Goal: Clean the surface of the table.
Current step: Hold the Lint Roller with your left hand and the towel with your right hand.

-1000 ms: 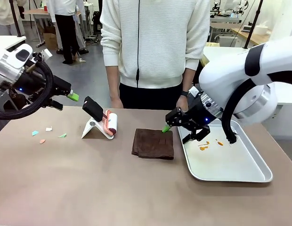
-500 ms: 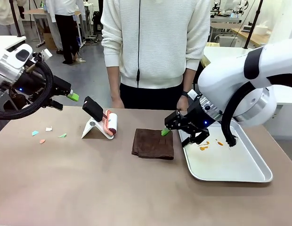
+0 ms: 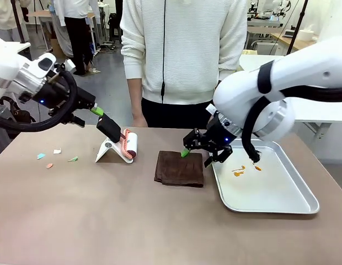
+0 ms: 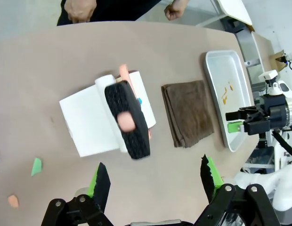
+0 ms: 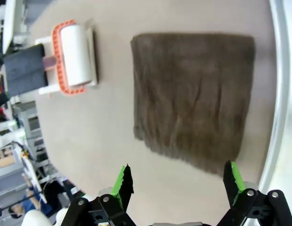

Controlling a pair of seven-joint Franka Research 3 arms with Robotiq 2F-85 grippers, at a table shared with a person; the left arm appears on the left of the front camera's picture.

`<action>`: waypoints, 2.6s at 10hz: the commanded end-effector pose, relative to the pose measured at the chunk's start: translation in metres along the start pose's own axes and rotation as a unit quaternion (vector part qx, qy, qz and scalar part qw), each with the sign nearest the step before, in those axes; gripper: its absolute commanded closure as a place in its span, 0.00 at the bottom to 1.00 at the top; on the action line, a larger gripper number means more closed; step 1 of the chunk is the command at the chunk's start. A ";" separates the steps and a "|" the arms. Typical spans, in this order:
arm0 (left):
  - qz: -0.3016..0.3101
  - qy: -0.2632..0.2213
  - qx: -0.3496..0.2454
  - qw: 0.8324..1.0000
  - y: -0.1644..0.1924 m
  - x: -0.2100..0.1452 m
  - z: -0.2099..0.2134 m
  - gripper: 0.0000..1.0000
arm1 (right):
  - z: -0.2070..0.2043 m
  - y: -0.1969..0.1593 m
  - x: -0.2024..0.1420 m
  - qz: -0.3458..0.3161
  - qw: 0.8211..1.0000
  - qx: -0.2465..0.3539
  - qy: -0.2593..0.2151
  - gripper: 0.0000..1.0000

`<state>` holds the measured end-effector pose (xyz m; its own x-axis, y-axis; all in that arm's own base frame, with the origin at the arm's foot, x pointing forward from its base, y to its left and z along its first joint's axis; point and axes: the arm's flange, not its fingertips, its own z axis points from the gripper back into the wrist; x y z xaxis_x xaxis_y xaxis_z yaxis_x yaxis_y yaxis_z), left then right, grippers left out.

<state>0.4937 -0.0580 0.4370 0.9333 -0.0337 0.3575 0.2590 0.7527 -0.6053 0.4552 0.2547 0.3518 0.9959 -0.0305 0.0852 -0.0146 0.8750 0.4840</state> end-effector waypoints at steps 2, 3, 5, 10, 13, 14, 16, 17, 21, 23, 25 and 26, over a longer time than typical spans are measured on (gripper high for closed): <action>0.025 0.029 -0.023 0.999 0.001 0.022 -0.025 0.00 | -0.019 0.018 0.025 -0.019 0.997 -0.072 -0.018 0.00; 0.030 0.040 -0.015 0.999 0.005 0.026 -0.033 0.00 | -0.025 0.021 0.028 -0.016 0.996 -0.089 -0.012 0.00; 0.053 0.042 0.008 0.998 0.015 0.034 -0.042 0.00 | -0.037 0.018 0.036 -0.032 0.992 -0.122 -0.021 0.00; 0.057 0.055 0.011 0.997 0.020 0.037 -0.058 0.00 | -0.064 0.016 0.039 -0.084 0.986 -0.137 -0.033 0.00; 0.056 0.055 0.014 0.997 0.024 0.039 -0.058 0.00 | -0.064 0.015 0.039 -0.094 0.982 -0.158 -0.044 0.00; 0.058 0.057 0.013 0.997 0.024 0.039 -0.059 0.00 | -0.065 0.015 0.039 -0.094 0.982 -0.160 -0.043 0.00; 0.058 0.055 0.008 0.997 0.024 0.039 -0.061 0.00 | -0.065 0.013 0.039 -0.095 0.982 -0.162 -0.038 0.00; 0.058 0.051 0.006 0.997 0.024 0.040 -0.062 0.00 | -0.066 0.013 0.039 -0.094 0.982 -0.161 -0.039 0.00; 0.058 0.038 0.011 0.998 0.025 0.042 -0.065 0.44 | -0.069 0.010 0.038 -0.081 0.982 -0.166 -0.032 0.24; 0.053 0.029 0.007 0.998 0.025 0.041 -0.064 1.00 | -0.071 0.010 0.036 -0.074 0.983 -0.164 -0.026 0.84; 0.054 0.025 0.004 0.998 0.025 0.042 -0.064 1.00 | -0.073 0.009 0.036 -0.075 0.984 -0.158 -0.020 1.00; 0.053 0.025 0.005 0.998 0.025 0.042 -0.064 0.86 | -0.073 0.010 0.036 -0.073 0.984 -0.159 -0.019 1.00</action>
<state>0.5533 -0.0803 0.3897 0.9715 0.0042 0.2372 0.1485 0.7688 -0.6220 0.4940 0.2897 0.2999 0.9791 -0.1917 0.0684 0.1731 0.9610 0.2156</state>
